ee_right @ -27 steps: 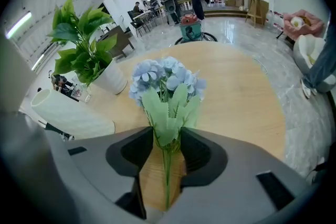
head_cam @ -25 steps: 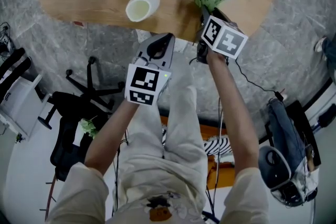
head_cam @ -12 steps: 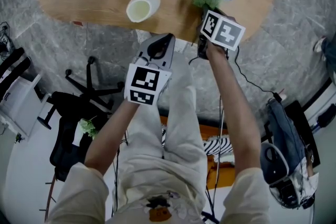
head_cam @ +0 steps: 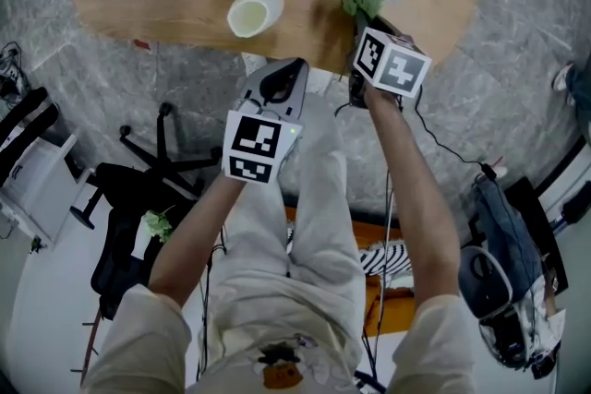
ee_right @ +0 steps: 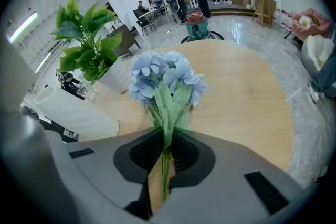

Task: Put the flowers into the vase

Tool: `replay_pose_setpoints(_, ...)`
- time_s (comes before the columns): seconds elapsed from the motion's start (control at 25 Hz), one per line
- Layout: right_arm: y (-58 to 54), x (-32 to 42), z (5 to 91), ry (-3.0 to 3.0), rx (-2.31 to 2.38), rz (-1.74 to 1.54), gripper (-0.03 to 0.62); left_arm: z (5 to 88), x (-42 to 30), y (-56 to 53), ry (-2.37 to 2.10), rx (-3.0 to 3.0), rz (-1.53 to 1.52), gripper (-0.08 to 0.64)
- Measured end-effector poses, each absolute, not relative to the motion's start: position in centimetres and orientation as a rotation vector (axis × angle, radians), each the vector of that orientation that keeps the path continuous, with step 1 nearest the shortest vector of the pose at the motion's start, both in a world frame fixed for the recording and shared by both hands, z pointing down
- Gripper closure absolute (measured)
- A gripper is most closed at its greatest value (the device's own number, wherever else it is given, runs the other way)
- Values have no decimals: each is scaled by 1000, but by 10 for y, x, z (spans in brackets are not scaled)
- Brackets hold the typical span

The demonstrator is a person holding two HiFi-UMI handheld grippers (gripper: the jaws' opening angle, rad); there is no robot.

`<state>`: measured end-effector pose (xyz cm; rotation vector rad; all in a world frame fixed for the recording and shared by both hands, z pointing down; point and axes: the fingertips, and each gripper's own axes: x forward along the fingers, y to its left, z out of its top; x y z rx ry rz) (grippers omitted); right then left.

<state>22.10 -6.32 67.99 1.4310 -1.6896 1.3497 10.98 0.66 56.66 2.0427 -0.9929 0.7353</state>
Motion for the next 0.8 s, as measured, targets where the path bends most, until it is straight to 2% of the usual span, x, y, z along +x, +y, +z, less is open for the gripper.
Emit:
replay_pose_setpoints(0.36, -60, 216, 652, -1838, 1476, 1329, 555, 555, 106, 9, -1016, 2047, 714, 551)
replay_pose_setpoints(0.8, -50, 220, 611, -1944, 1519, 1141, 555, 541, 96, 20, -1079, 2041, 695, 551)
